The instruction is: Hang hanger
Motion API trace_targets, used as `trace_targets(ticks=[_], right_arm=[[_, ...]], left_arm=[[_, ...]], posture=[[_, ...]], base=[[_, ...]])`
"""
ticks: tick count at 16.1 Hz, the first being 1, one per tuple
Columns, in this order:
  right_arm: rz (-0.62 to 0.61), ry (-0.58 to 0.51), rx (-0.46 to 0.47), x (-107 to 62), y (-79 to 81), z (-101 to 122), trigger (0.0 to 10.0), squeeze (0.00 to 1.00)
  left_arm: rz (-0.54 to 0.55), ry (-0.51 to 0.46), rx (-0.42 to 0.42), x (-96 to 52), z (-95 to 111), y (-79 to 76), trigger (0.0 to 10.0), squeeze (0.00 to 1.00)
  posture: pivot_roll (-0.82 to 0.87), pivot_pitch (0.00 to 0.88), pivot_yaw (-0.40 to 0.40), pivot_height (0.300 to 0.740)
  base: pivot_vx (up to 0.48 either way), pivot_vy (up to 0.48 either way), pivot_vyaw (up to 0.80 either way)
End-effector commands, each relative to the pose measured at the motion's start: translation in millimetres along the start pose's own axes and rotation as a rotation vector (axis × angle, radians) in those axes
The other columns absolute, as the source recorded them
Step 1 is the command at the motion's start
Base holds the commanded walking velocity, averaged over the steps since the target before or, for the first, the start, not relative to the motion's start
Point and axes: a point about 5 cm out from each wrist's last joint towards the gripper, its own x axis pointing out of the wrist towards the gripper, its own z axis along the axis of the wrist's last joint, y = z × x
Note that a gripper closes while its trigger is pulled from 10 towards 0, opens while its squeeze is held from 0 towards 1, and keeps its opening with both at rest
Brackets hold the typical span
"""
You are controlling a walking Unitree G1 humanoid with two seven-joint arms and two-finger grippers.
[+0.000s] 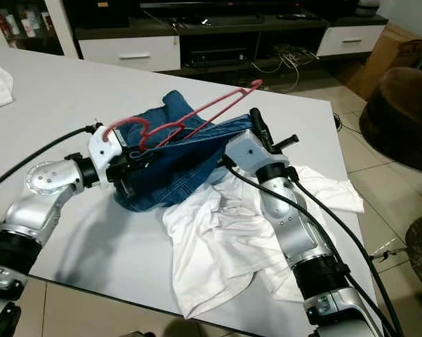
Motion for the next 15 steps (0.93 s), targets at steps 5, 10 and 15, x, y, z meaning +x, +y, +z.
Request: trace_targets(ticks=[5, 10, 15], right_arm=[[-0.215, -0.031, -0.063, -2.1, -42.4, -4.2, 0.0, 0.0], [-0.271, -0.085, -0.105, -5.1, -47.6, 0.4, 1.3, 0.0], [-0.338, 0.038, -0.012, -12.1, -54.1, -18.7, 10.0, 0.0]], left_arm=[[-0.025, 0.183, -0.309, -41.2, -39.1, -6.2, 0.0, 0.0], [-0.023, 0.228, -0.365, -49.7, -42.5, -10.4, 0.0, 0.0], [0.008, 0.303, -0.392, -59.0, -48.1, -15.5, 0.0, 0.0]], posture=[[0.04, 0.082, -0.02, 0.74], [0.04, 0.083, -0.019, 0.74], [0.04, 0.083, -0.016, 0.74]], base=[[0.0, 0.0, 0.0], [0.0, 0.0, 0.0], [0.0, 0.0, 0.0]])
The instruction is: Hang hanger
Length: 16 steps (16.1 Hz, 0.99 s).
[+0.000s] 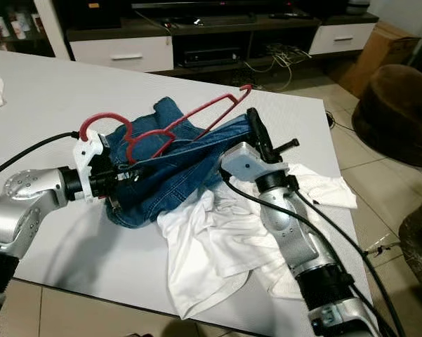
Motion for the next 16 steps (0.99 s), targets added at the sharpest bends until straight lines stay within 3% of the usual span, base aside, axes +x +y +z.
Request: trace_targets(ticks=[1, 5, 7, 9, 11, 13, 16], right_arm=[[-0.28, 0.156, 0.022, 0.1, -56.3, -29.6, 10.0, 0.0], [-0.302, 0.162, -0.077, -4.2, -60.2, -34.7, 10.0, 0.0], [-0.219, 0.133, -0.028, -4.5, -49.1, -32.2, 10.0, 0.0], [0.05, 0.198, 0.174, -11.6, -11.2, -35.6, 10.0, 0.0], [0.284, 0.25, 0.257, -27.7, 22.7, -36.0, 10.0, 0.0], [0.381, 0.275, 0.302, -36.0, 36.2, -35.7, 10.0, 0.0], [0.466, 0.251, 0.339, -37.8, 39.1, -33.1, 10.0, 0.0]], left_arm=[[0.114, 0.222, -0.145, -32.8, -47.6, 7.3, 0.0, 0.0], [0.091, 0.351, -0.162, -44.2, -65.3, -5.5, 0.0, 0.0], [0.095, 0.362, -0.164, -44.4, -68.5, -9.7, 0.0, 0.0], [0.174, 0.296, -0.138, -37.2, -56.7, 0.9, 0.0, 0.0], [0.227, 0.221, -0.105, -33.6, -38.4, 11.6, 0.0, 0.0], [0.259, 0.188, -0.091, -34.3, -28.1, 18.7, 0.0, 0.0], [0.27, 0.196, -0.082, -35.8, -28.9, 21.1, 0.0, 0.0]], posture=[[0.04, 0.082, -0.016, 0.74], [0.05, 0.085, -0.016, 0.74], [0.05, 0.085, -0.013, 0.74], [0.05, 0.085, -0.016, 0.74], [0.05, 0.083, -0.018, 0.74], [0.04, 0.082, -0.022, 0.74], [0.04, 0.081, -0.024, 0.74]], base=[[0.0, 0.0, 0.0], [0.0, 0.0, 0.0], [0.0, 0.0, 0.0], [0.0, 0.0, 0.0], [0.0, 0.0, 0.0], [0.0, 0.0, 0.0], [0.0, 0.0, 0.0]])
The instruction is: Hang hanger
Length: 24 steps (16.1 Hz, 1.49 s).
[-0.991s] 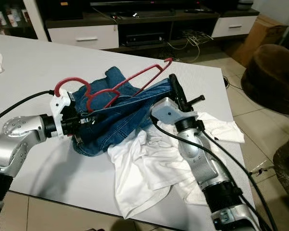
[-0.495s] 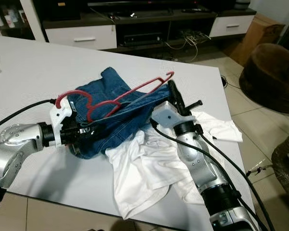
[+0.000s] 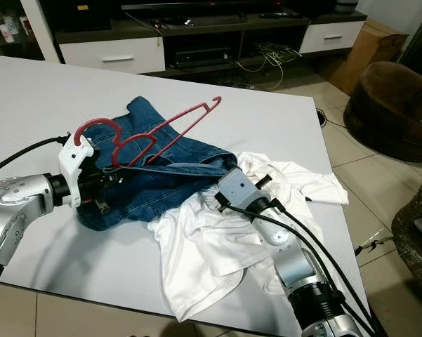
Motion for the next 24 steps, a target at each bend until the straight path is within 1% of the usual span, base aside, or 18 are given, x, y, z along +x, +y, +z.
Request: trace_targets(ticks=[1, 2, 3, 5, 7, 8, 9, 10, 13, 16, 17, 18, 21, 22, 23, 24], right_arm=[[0.006, 0.034, -0.001, -6.2, -6.5, -7.6, 9.8, 0.0], [0.043, 0.026, -0.012, -7.1, -4.3, -6.4, 3.1, 0.0], [0.076, 0.02, -0.017, -7.9, -1.9, -5.6, 0.0, 0.0], [0.113, 0.014, -0.027, -8.6, 0.5, -5.4, 0.0, 0.0], [0.143, 0.026, -0.079, -8.9, -1.4, -9.0, 0.0, 0.0], [0.137, 0.029, -0.077, -9.5, -2.7, -9.4, 0.0, 0.0], [0.133, 0.033, -0.08, -9.7, -2.9, -9.8, 1.3, 0.0], [0.131, 0.04, -0.086, -9.9, -2.1, -10.5, 10.0, 0.0], [0.143, 0.04, -0.088, -11.9, 0.2, -11.6, 10.0, 0.0], [0.159, 0.048, -0.096, -12.9, 2.5, -12.9, 10.0, 0.0], [0.163, 0.051, -0.103, -13.4, 3.5, -13.4, 10.0, 0.08], [0.158, 0.055, -0.104, -13.6, 3.6, -14.0, 10.0, 1.0], [0.151, 0.088, -0.123, -13.3, 2.7, -18.1, 10.0, 1.0], [0.148, 0.1, -0.127, -13.4, 2.2, -20.0, 10.0, 0.31], [0.147, 0.107, -0.138, -13.6, 2.2, -21.4, 10.0, 0.0], [0.146, 0.107, -0.14, -13.8, 2.2, -21.7, 10.0, 0.0]], left_arm=[[0.089, 0.095, -0.052, -14.2, -20.7, 12.9, 0.0, 0.0], [0.092, 0.094, -0.05, -15.3, -20.1, 14.1, 0.0, 0.0], [0.094, 0.091, -0.048, -15.5, -18.8, 14.9, 0.0, 0.0], [0.091, 0.082, -0.042, -14.2, -16.9, 14.7, 0.0, 0.0], [0.087, 0.06, -0.043, -9.5, -16.1, 11.8, 0.0, 0.0], [0.086, 0.061, -0.043, -9.1, -17.5, 10.4, 0.0, 0.0], [0.084, 0.061, -0.044, -8.8, -18.5, 9.5, 0.0, 0.0], [0.08, 0.058, -0.047, -7.6, -19.5, 7.8, 0.0, 0.0], [0.061, 0.05, -0.049, -3.0, -20.1, 2.3, 0.0, 0.0], [0.057, 0.053, -0.049, -2.5, -21.8, 1.2, 0.0, 0.0], [0.056, 0.053, -0.05, -2.4, -21.9, 1.1, 0.0, 0.0], [0.054, 0.054, -0.048, -2.1, -22.2, 0.8, 0.0, 0.0], [0.052, 0.053, -0.04, -1.8, -20.6, 1.3, 0.0, 0.0], [0.052, 0.053, -0.038, -1.8, -20.3, 1.5, 0.0, 0.0], [0.052, 0.053, -0.037, -1.7, -20.2, 1.4, 0.0, 0.0], [0.052, 0.053, -0.036, -1.7, -20.1, 1.4, 0.0, 0.0]], posture=[[0.04, 0.08, -0.025, 0.74], [0.04, 0.08, -0.026, 0.74], [0.04, 0.079, -0.028, 0.74], [0.04, 0.078, -0.032, 0.74], [0.03, 0.094, -0.035, 0.74], [0.03, 0.098, -0.036, 0.74], [0.03, 0.101, -0.035, 0.74], [0.02, 0.101, -0.032, 0.74], [0.02, 0.118, -0.021, 0.74], [0.02, 0.123, -0.018, 0.74], [0.02, 0.126, -0.017, 0.74], [0.02, 0.126, -0.015, 0.74], [0.02, 0.122, -0.013, 0.74], [0.02, 0.122, -0.013, 0.74], [0.02, 0.122, -0.013, 0.74], [0.02, 0.122, -0.013, 0.74]], base=[[0.0, 0.0, 0.0], [0.0, 0.0, 0.0], [0.0, 0.0, 0.0], [0.0, 0.0, 0.0], [0.0, 0.0, 0.0], [0.0, 0.0, 0.0], [0.0, 0.0, 0.0], [0.0, 0.0, 0.0], [0.0, 0.0, 0.0], [0.0, 0.0, 0.0], [0.0, 0.0, 0.0], [0.0, 0.0, 0.0], [0.0, 0.0, 0.0], [0.0, 0.0, 0.0], [0.0, 0.0, 0.0], [0.0, 0.0, 0.0]])
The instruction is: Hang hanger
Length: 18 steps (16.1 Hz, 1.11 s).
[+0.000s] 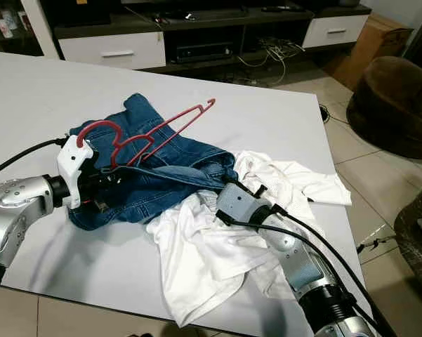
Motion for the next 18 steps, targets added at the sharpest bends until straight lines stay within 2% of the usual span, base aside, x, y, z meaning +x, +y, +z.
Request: trace_targets(ticks=[1, 3, 4, 5, 6, 7, 8, 9, 10, 14, 16, 17, 18], right_arm=[[-0.001, 0.044, -0.003, -3.8, -0.5, -8.8, 10.0, 0.0], [-0.006, 0.059, -0.008, -3.3, 0.9, -10.1, 10.0, 0.0], [-0.011, 0.069, -0.005, -3.6, 0.7, -11.8, 9.4, 0.0], [-0.014, 0.075, -0.004, -4.1, 0.3, -13.1, 7.4, 0.0], [-0.015, 0.077, -0.004, -4.2, 0.2, -13.4, 7.4, 0.0], [-0.016, 0.087, -0.006, -5.2, -0.6, -15.2, 0.0, 0.0], [-0.017, 0.091, -0.007, -5.7, -1.0, -16.0, 0.0, 0.0], [-0.017, 0.099, -0.01, -6.3, -1.6, -17.6, 1.0, 0.0], [-0.022, 0.112, -0.016, -7.2, -2.5, -19.8, 10.0, 0.0], [-0.029, 0.121, -0.028, -7.4, -3.7, -20.8, 10.0, 0.0], [-0.033, 0.112, -0.021, -7.1, -4.1, -19.7, 0.0, 0.0], [-0.041, 0.109, -0.021, -7.2, -5.0, -19.2, 0.0, 0.0], [-0.113, 0.109, -0.044, -7.4, -14.9, -18.1, 0.0, 0.0]], left_arm=[[0.024, 0.064, -0.046, -2.9, -16.5, 0.9, 0.0, 0.0], [0.024, 0.066, -0.042, -3.6, -16.3, 1.7, 0.0, 0.0], [0.023, 0.065, -0.041, -3.6, -16.0, 1.5, 0.0, 0.0], [0.022, 0.065, -0.04, -3.6, -15.9, 1.5, 0.0, 0.0], [0.022, 0.066, -0.04, -3.6, -15.9, 1.5, 0.0, 0.0], [0.022, 0.066, -0.039, -3.7, -15.8, 1.5, 0.0, 0.0], [0.022, 0.066, -0.038, -3.8, -15.8, 1.5, 0.0, 0.0], [0.022, 0.066, -0.038, -3.8, -15.7, 1.5, 0.0, 0.0], [0.022, 0.066, -0.037, -3.9, -15.6, 1.6, 0.0, 0.0], [0.021, 0.063, -0.035, -3.1, -14.2, 2.1, 0.0, 0.0], [0.019, 0.063, -0.035, -2.7, -14.2, 1.5, 0.0, 0.0], [0.013, 0.066, -0.035, -2.1, -14.8, 0.2, 0.0, 0.0], [-0.017, 0.081, -0.033, -0.9, -18.9, -6.6, 0.0, 0.0]], posture=[[0.02, 0.122, -0.013, 0.74], [0.03, 0.12, -0.007, 0.74], [0.03, 0.12, -0.007, 0.74], [0.03, 0.121, -0.008, 0.74], [0.03, 0.121, -0.007, 0.74], [0.03, 0.12, -0.007, 0.74], [0.03, 0.12, -0.007, 0.74], [0.03, 0.12, -0.008, 0.74], [0.03, 0.119, -0.007, 0.74], [0.03, 0.117, -0.005, 0.74], [0.03, 0.117, -0.004, 0.74], [0.03, 0.117, -0.003, 0.74], [0.03, 0.116, -0.004, 0.74]], base=[[0.0, 0.0, 0.0], [0.0, 0.0, 0.0], [0.0, 0.0, 0.0], [0.0, 0.0, 0.0], [0.0, 0.0, 0.0], [0.0, 0.0, 0.0], [0.0, 0.0, 0.0], [0.0, 0.0, 0.0], [0.0, 0.0, 0.0], [0.0, 0.0, 0.0], [0.0, 0.0, 0.0], [0.0, 0.0, 0.0], [0.0, 0.0, 0.0]])
